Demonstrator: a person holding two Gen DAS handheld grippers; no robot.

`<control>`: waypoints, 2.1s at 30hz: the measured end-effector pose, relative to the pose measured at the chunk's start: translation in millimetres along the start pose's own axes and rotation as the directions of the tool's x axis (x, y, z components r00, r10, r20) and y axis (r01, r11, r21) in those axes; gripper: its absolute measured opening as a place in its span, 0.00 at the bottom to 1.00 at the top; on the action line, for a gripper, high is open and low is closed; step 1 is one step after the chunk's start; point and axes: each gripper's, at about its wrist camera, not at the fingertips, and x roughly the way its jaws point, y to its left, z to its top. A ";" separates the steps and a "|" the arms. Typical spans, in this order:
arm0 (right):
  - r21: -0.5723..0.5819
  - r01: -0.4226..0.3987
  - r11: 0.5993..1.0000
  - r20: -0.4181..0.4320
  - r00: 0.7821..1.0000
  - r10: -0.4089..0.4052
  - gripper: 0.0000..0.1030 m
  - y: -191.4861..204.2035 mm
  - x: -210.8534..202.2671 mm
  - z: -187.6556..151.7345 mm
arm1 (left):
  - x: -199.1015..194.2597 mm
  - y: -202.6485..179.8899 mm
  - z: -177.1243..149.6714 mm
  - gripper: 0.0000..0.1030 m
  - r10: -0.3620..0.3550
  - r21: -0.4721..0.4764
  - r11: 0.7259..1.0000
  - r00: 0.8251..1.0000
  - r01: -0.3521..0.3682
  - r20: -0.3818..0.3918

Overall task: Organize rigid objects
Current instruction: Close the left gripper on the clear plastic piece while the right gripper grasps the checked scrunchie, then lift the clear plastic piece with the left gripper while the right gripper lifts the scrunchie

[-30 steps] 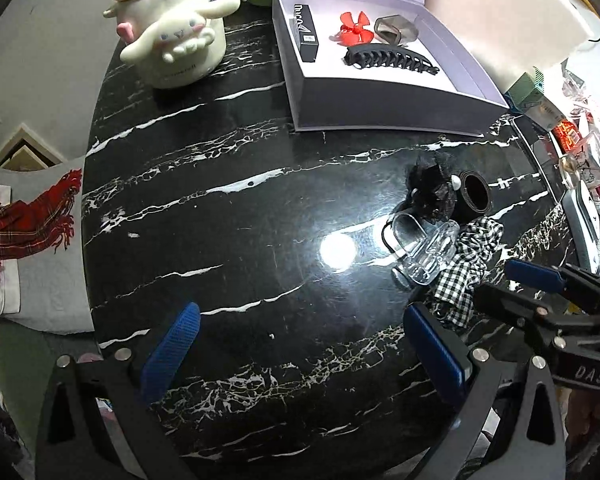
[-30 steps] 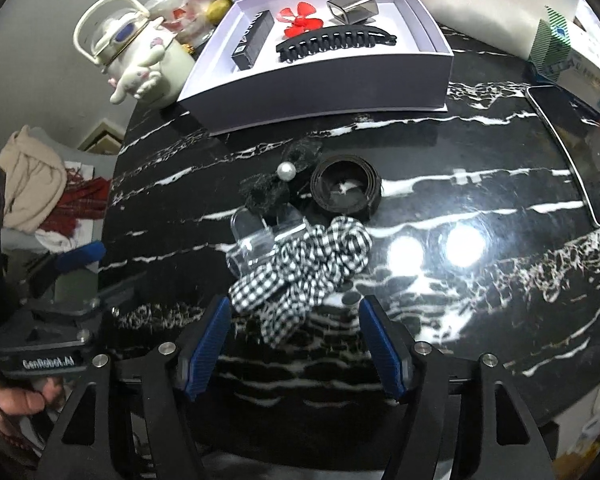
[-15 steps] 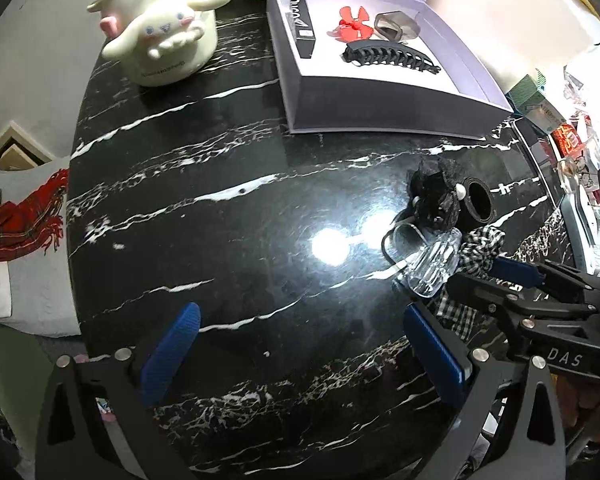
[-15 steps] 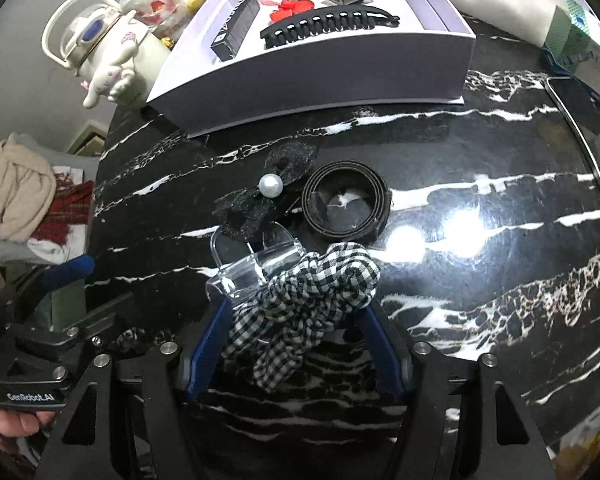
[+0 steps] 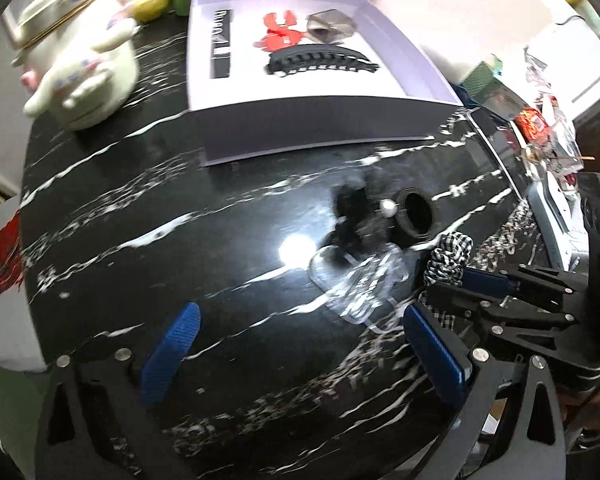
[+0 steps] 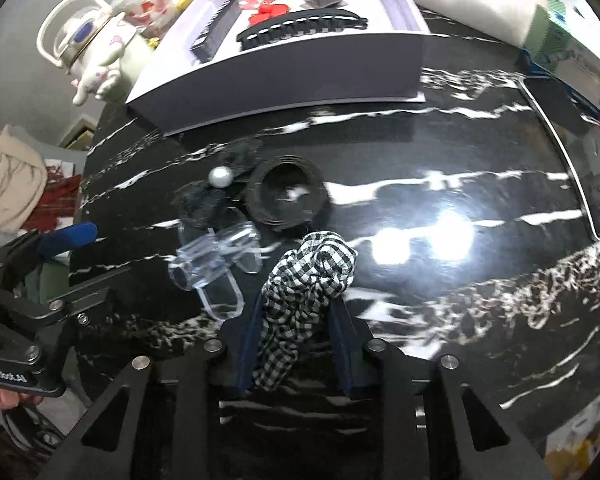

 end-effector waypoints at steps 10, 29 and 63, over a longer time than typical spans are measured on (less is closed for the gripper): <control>0.040 0.017 0.999 0.006 1.000 -0.018 0.31 -36.8 -14.7 -5.3 | 24.7 -25.4 11.4 1.00 -0.040 0.040 0.998 0.999 0.041 -0.032; 0.023 0.000 1.000 -0.004 1.000 0.000 0.31 -54.9 -20.9 -6.8 | 47.1 -50.6 17.4 0.82 0.047 0.107 0.993 0.998 -0.042 -0.042; -0.087 -0.032 0.996 0.019 0.999 0.034 0.20 -28.2 -47.7 -6.4 | 13.9 -31.5 -2.1 0.51 -0.030 0.063 0.998 1.000 0.031 -0.004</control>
